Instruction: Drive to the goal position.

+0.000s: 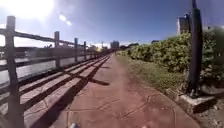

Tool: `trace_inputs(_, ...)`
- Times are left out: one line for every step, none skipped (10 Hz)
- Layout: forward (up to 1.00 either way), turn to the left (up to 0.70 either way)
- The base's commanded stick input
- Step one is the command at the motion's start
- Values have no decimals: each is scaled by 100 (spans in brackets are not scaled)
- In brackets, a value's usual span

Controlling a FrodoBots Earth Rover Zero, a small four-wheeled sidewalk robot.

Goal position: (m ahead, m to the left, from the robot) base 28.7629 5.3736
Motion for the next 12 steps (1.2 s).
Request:
trace_inputs(85, 0)
trace_inputs(85, 0)
trace_inputs(85, 0)
trace_inputs(85, 0)
trace_inputs(85, 0)
trace_inputs(85, 0)
trace_inputs(85, 0)
trace_inputs(85, 0)
trace_inputs(85, 0)
trace_inputs(85, 0)
trace_inputs(85, 0)
trace_inputs(85, 0)
